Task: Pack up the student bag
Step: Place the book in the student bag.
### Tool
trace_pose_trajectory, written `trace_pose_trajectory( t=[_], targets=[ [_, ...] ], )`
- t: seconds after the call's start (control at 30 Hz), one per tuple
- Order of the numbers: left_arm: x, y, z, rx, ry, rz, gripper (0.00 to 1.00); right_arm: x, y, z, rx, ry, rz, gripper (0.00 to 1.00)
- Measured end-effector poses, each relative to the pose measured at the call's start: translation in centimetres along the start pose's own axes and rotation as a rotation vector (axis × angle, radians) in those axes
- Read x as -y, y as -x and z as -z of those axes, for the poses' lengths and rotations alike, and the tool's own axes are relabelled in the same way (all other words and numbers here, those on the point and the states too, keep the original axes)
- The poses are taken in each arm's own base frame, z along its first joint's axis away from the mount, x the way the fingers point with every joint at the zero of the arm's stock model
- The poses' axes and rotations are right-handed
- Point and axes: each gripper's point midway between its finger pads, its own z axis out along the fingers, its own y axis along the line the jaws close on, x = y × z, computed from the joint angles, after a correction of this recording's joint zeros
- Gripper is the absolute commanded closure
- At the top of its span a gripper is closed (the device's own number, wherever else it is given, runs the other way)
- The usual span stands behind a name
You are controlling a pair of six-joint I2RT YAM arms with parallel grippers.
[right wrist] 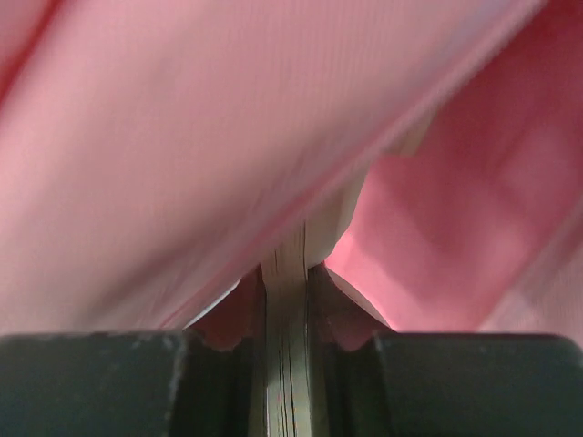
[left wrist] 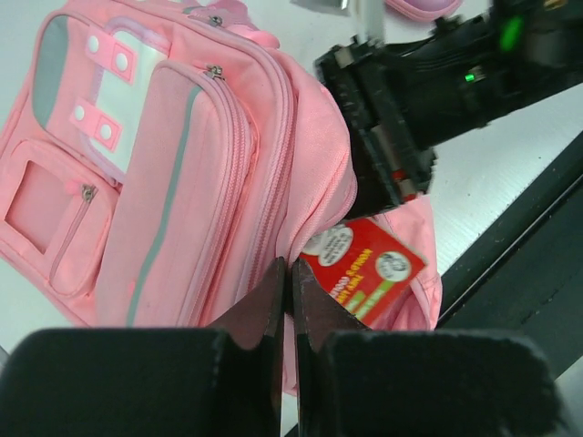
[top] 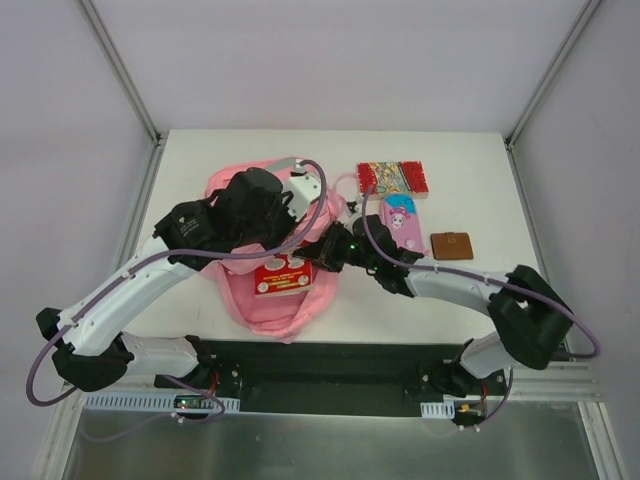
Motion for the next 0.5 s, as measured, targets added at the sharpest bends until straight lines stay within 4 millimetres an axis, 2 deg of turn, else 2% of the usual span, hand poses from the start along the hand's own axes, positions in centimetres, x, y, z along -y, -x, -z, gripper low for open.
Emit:
trace_pose_trajectory(
  t=[0.13,0.23,0.27,0.43,0.47,0.5],
  targets=[
    [-0.2,0.1,0.5,0.015,0.009,0.004,1.0,0.3,0.6,-3.3,0.009,-0.01,-0.013,0.99],
    [-0.5,0.2,0.8,0.021,0.025,0.005,1.0,1.0,0.8,-4.9,0.019,-0.035,-0.017,0.99],
    [-0.6,0.2,0.8,0.022,0.028,0.005,1.0,1.2,0.8,-5.4,0.023,-0.044,-0.018,0.91],
    [-0.9,0.2,1.2,0.03,0.048,0.006,1.0,2.2,1.7,-7.4,0.073,-0.087,0.004,0.71],
    [-1.0,0.2,1.3,0.033,0.052,0.006,1.0,2.3,1.9,-7.7,0.081,-0.093,0.01,0.6],
    [-1.1,0.2,1.4,0.035,0.054,0.006,1.0,2.4,2.1,-8.1,0.086,-0.097,0.018,0.55]
  ],
)
